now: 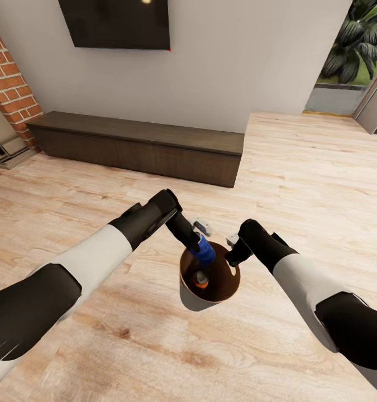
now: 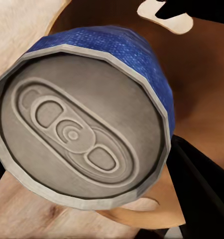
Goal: Put the three can of soda from the living room inside the tash can in the kitchen.
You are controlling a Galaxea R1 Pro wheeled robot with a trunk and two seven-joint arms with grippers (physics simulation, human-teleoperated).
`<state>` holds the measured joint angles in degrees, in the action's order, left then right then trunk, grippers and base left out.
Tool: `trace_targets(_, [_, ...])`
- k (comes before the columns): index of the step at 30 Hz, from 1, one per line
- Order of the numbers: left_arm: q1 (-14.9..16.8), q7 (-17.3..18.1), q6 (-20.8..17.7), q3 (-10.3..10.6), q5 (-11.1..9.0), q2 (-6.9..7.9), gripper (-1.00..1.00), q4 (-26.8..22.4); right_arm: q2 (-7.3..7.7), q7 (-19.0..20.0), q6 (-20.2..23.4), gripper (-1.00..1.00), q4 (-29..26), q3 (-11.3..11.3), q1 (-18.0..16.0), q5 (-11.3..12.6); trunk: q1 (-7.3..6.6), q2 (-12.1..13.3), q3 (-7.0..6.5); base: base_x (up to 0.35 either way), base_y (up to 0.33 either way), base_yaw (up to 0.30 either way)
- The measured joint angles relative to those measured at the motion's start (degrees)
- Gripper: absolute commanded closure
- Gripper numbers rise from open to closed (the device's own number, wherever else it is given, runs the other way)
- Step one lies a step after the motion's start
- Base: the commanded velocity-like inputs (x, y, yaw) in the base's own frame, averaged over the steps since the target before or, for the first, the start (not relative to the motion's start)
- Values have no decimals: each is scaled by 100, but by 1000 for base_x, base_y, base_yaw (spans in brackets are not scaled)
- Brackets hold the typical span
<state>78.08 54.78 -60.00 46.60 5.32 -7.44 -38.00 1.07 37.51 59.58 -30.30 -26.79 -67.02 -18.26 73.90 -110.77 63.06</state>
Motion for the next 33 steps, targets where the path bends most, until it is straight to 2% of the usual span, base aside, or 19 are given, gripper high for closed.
trace_targets(9, [246, 59, 0, 257, 4, -107, 100, 216, -26, 4, -5, 100, 0, -40, -2, -11, 0, 0, 0, 0, 0, 0])
trace_targets(15, [302, 94, 2, 351, 12, -127, 100, 337, -110, 8, 3, 100, -2, -61, 1, 21, 0, 0, 0, 0, 0, 0])
trace_targets(25, [311, 96, 0, 376, 23, -143, 100, 414, -212, 6, 0, 100, -10, -58, -2, 5, 0, 0, 0, 0, 0, 0])
trace_targets(33, [298, 93, 0, 379, 23, -157, 100, 416, -235, 6, -3, 100, -17, -59, -3, -9, 0, 0, 0, 0, 0, 0])
